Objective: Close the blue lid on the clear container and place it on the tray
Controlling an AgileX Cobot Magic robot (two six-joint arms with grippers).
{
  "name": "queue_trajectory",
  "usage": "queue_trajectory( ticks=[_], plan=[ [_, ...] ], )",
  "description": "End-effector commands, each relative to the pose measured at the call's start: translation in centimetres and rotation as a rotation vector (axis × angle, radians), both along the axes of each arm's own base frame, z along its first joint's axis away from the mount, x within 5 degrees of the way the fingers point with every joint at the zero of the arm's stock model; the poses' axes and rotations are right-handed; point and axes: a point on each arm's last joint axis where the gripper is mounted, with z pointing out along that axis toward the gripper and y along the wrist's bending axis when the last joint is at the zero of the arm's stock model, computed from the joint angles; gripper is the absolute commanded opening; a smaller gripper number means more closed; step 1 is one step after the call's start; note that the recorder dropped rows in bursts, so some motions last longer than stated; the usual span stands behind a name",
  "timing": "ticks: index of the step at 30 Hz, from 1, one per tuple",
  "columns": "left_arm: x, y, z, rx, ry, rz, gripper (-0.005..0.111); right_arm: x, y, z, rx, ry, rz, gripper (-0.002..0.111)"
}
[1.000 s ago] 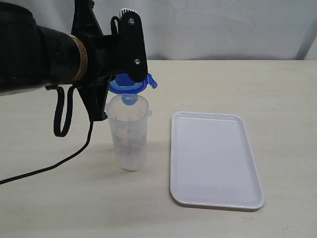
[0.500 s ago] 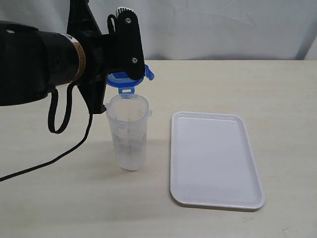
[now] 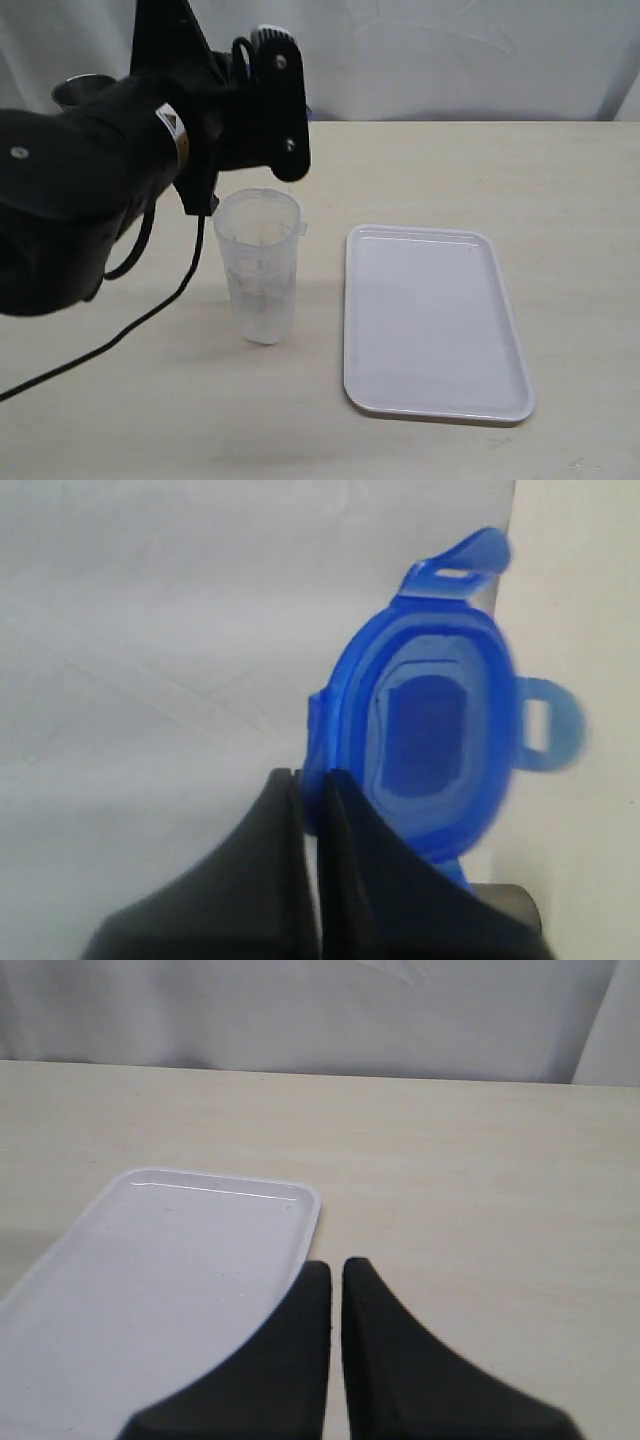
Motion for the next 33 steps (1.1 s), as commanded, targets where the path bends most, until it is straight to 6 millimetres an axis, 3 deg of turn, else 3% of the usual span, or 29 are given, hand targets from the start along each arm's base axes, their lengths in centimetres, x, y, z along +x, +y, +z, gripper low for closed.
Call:
queue_trajectory(
  ticks=[1, 17, 25, 33],
  plan=[
    [-1.5, -0.3, -0.6, 0.02, -0.024, 0.002, 0.0, 0.0, 0.0, 0.0, 0.005, -0.003, -0.004, 0.004],
    [-1.8, -0.3, -1.2, 0.022, -0.01, -0.003, 0.0, 0.0, 0.0, 0.0, 0.005, -0.003, -0.004, 0.004],
    [1.3, 2.2, -0.7, -0.106, 0.025, 0.1, 0.0, 0.0, 0.0, 0.0, 0.005, -0.003, -0.004, 0.004],
    [1.3, 1.6, -1.0, -0.139, 0.077, 0.03, 0.0, 0.0, 0.0, 0.0, 0.005, -0.003, -0.004, 0.004]
  ],
)
